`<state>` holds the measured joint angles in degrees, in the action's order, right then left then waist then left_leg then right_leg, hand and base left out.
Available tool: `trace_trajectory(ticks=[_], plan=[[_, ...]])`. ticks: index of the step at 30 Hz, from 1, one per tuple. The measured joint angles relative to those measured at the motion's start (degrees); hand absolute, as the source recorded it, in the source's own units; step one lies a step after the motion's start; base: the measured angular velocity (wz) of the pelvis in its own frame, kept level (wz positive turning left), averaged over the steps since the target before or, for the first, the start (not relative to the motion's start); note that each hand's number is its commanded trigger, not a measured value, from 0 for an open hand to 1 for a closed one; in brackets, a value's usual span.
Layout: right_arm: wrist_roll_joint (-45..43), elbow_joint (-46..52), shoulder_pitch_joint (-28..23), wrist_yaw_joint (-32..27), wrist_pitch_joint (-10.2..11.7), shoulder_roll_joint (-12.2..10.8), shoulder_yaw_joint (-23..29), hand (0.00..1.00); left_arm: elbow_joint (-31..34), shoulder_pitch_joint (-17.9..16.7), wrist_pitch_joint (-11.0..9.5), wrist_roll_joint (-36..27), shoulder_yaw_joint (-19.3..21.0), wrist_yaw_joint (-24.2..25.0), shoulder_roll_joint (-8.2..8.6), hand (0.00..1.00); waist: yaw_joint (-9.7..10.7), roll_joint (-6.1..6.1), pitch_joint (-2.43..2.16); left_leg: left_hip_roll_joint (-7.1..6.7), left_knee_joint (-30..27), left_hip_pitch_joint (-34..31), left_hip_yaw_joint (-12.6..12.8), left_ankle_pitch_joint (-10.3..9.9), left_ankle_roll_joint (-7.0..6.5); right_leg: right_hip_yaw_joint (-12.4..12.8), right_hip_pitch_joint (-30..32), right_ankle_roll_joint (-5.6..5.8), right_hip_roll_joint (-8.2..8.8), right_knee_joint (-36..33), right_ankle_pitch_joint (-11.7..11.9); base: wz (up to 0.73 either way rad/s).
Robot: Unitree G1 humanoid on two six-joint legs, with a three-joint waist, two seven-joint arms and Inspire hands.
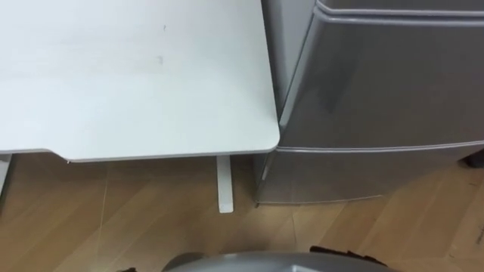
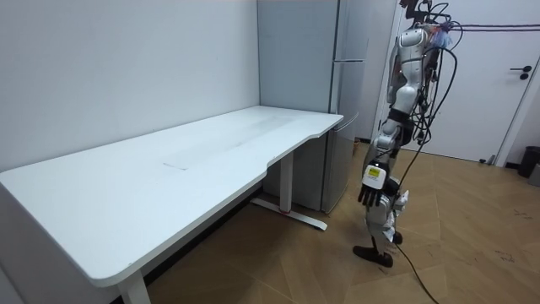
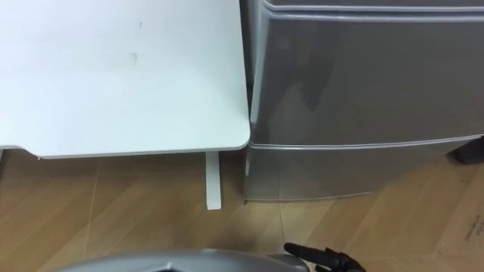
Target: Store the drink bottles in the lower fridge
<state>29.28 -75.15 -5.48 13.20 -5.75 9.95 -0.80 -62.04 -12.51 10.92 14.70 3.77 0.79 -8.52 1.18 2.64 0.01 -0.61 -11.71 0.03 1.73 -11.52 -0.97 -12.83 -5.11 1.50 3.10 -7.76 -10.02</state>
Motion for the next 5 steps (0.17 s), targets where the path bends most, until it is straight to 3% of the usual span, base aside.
trace_trajectory(ticks=[5], plan=[[-0.72, -0.02, -0.01, 0.04, 0.34, -0.01, 0.52, 0.0, 0.0, 0.04, -0.04, 0.0, 0.0, 0.29, 0.04, 0.0, 0.04, -0.18, 0.03, 0.02, 0.21, 0.32, 0.04, 0.0, 0.01, 0.03, -0.24, 0.0, -0.01, -0.01, 0.01, 0.0]])
